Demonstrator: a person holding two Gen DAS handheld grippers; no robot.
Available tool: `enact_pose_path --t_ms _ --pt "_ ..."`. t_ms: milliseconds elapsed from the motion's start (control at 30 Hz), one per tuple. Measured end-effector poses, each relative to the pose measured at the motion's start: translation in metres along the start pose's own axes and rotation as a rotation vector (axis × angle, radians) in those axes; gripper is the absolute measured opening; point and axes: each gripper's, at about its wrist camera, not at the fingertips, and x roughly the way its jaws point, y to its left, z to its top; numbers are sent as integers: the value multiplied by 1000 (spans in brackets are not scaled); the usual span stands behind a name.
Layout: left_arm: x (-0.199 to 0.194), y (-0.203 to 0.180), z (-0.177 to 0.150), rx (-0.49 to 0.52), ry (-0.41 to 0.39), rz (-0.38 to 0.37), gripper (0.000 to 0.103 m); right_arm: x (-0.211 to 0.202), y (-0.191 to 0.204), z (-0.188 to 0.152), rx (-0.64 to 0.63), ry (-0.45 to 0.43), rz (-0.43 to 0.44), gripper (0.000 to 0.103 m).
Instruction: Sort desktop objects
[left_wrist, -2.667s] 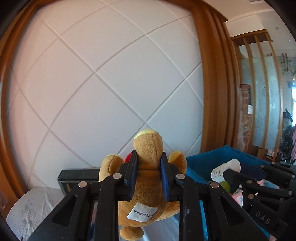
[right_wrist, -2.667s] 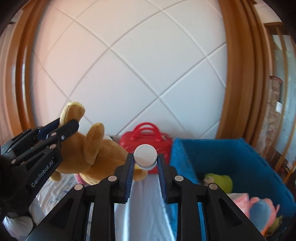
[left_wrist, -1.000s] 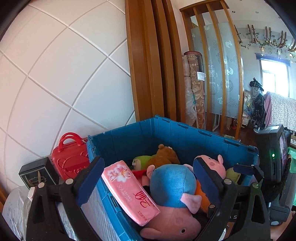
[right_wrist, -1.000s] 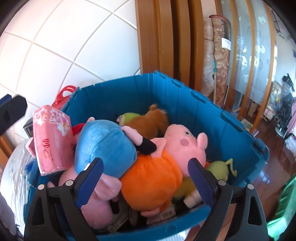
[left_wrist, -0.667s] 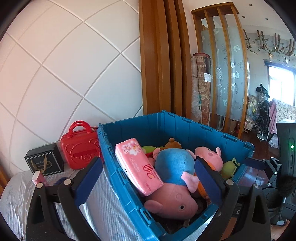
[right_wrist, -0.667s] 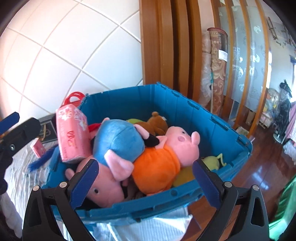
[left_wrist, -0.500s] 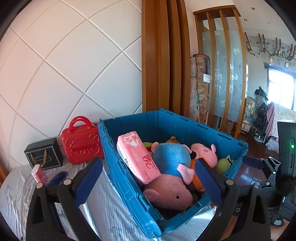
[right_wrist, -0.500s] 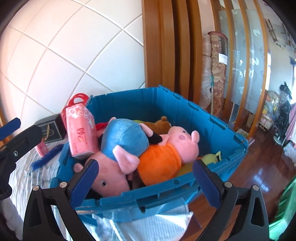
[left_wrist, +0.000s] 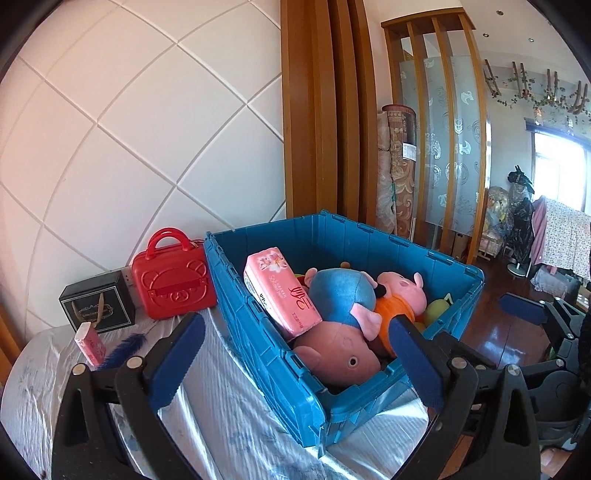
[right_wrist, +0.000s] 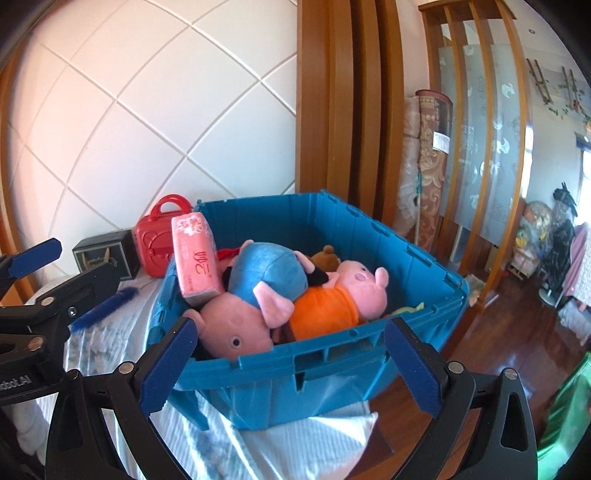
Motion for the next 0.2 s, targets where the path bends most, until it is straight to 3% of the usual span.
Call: enact_pose_path --t_ms 200 --pt "-8 5 -5 -14 -3 -2 101 -12 5 -2 -1 -5 -6 103"
